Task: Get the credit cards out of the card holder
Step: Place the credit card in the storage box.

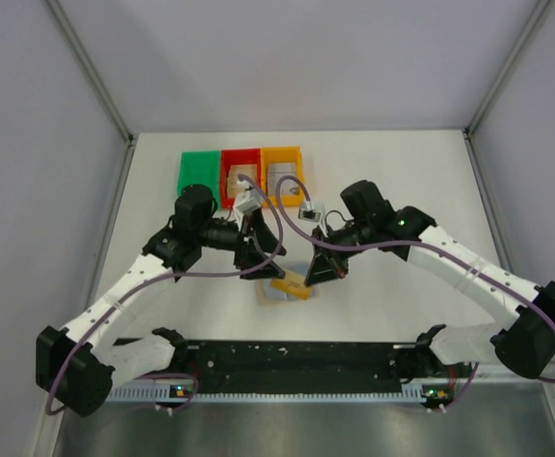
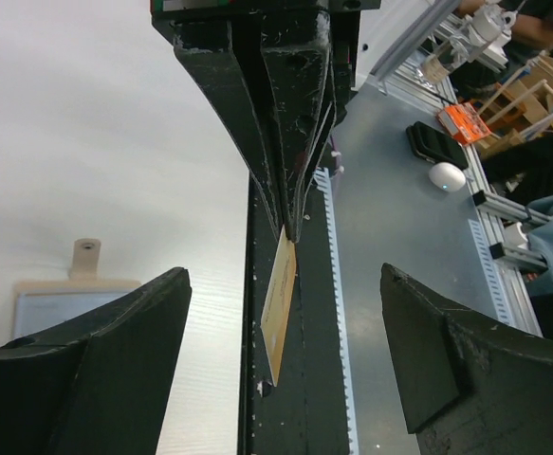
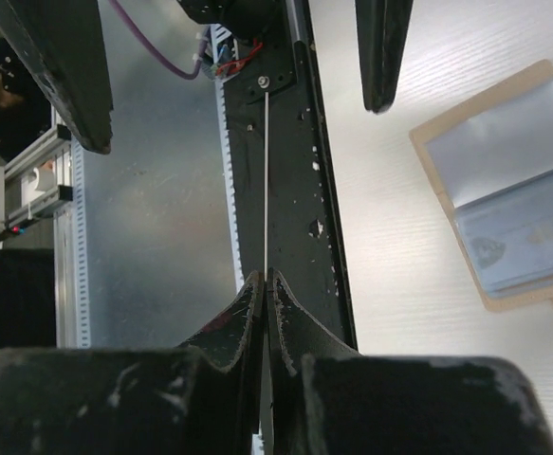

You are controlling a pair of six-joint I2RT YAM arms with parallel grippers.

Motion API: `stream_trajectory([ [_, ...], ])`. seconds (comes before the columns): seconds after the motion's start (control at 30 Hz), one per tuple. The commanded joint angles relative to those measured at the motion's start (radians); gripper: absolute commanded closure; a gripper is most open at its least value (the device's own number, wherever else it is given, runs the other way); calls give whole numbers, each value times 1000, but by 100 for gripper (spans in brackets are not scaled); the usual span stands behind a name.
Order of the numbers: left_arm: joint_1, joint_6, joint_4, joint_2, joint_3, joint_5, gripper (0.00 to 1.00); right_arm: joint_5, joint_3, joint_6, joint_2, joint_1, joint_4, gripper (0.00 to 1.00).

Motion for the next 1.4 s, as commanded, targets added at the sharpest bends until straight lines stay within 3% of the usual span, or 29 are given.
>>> stream_trajectory([
  [0.0, -38, -26, 61, 23, 15, 52, 17, -55, 62, -32, -16, 14, 0, 100],
  [0.1, -51, -33, 58, 39, 18, 62, 25, -50, 62, -34, -17, 15, -2, 100],
  [0.4, -71, 19, -38, 68, 41, 52, 61, -39, 53, -34, -13, 17, -2, 100],
  [0.57, -74, 101, -141, 83, 71, 37, 65, -41, 54, -37, -6, 17, -3, 100],
  [0.67, -75, 128, -176, 88, 84, 31, 80, -38, 54, -37, -2, 18, -3, 100],
  [0.73, -75, 138, -183, 86, 85, 20, 100, -38, 54, -37, 1, 17, -3, 100],
  [0.83, -72, 166, -192, 79, 88, -1, 100, -3, 53, -32, 3, 17, -2, 100],
  [0.87, -72, 177, -195, 76, 90, -6, 100, 14, 51, -31, 1, 17, -2, 97],
  [1.0, -43, 270, -224, 68, 90, -66, 100, 68, 39, -11, -22, -12, 1, 61],
  [1.1, 39, 321, -219, 74, 84, -96, 100, 137, 14, 5, -68, -54, 1, 46],
  [1.27, 193, 372, -155, 108, 78, -185, 100, 232, -35, 11, -158, -103, 15, 38],
  [1.37, 267, 367, -37, 161, 84, -228, 100, 277, -78, 66, -200, -107, 53, 37],
])
